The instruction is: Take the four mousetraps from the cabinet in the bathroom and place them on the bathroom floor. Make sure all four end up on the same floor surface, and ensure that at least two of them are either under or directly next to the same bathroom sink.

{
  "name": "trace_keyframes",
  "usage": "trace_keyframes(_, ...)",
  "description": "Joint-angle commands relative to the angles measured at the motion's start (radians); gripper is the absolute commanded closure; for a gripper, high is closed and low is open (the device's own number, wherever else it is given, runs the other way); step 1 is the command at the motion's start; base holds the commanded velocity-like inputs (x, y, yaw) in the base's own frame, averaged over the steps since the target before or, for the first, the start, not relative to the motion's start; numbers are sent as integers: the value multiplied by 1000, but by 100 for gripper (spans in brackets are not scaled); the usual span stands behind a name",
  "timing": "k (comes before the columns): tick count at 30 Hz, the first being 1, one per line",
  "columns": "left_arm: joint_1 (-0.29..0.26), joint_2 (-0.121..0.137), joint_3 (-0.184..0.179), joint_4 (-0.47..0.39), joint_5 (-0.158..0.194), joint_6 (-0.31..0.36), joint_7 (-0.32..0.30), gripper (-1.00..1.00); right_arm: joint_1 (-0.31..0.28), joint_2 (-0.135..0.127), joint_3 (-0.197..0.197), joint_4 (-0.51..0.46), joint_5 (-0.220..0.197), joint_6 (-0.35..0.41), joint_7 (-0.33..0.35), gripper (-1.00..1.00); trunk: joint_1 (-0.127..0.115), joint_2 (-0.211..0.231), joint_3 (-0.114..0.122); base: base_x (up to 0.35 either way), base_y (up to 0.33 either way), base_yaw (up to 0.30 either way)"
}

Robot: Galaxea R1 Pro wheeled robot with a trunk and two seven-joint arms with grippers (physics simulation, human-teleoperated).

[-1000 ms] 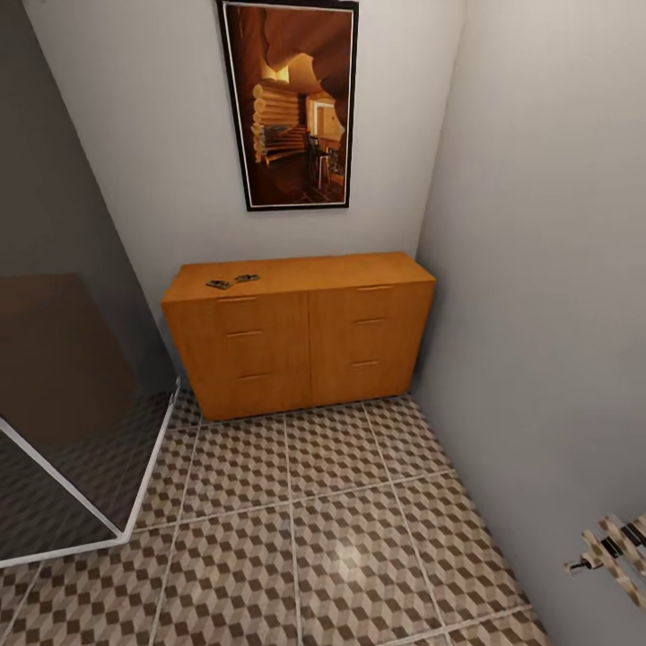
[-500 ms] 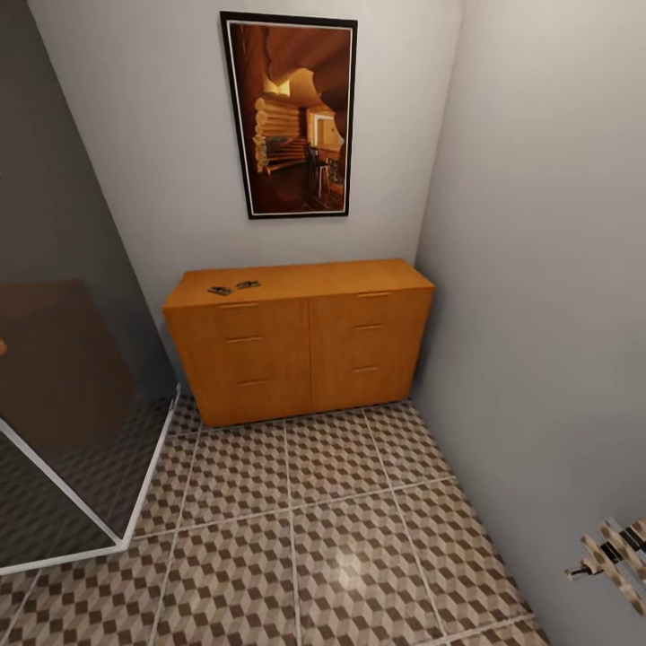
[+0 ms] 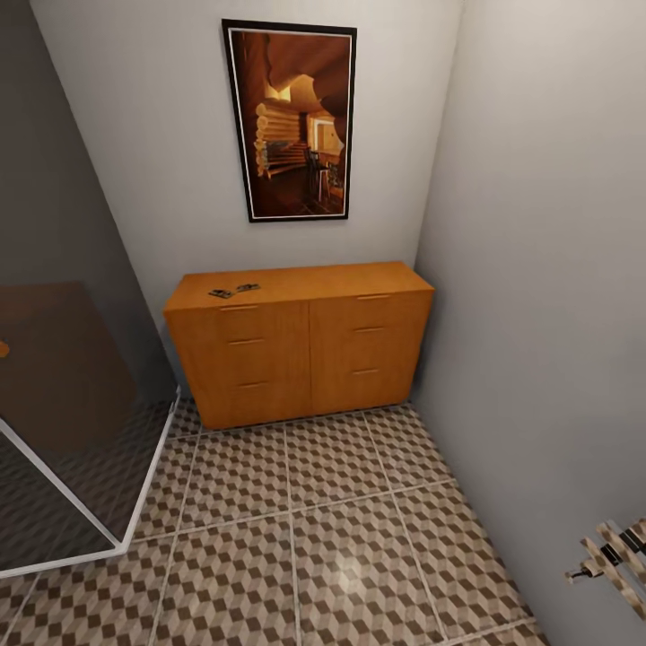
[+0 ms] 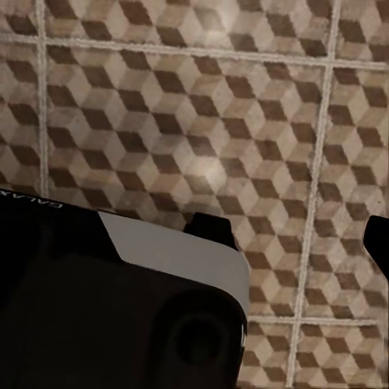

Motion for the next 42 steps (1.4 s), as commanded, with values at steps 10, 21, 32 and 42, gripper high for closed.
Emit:
trace_keyframes(10,0,0,-8,-4,7,-1,6,-100,-2,5,19,5,168,-8,-9,-100,0,-1,-1,0,0,0)
trace_keyframes(21,0,-1,-8,-4,7,0,6,-100,8,15,18,27,181,-2,-16,-100,0,-1,-1,0,0,0)
trace_keyframes(32,0,-32,-8,-5,8,0,6,-100,15,13,16,23,182,-9,-5,-100,0,-1,-1,0,0,-11)
trace_keyframes(42,0,-48,-7,-4,10,1,8,-100,15,10,17,18,185,-6,-5,-100,0,-1,-1,0,0,-3)
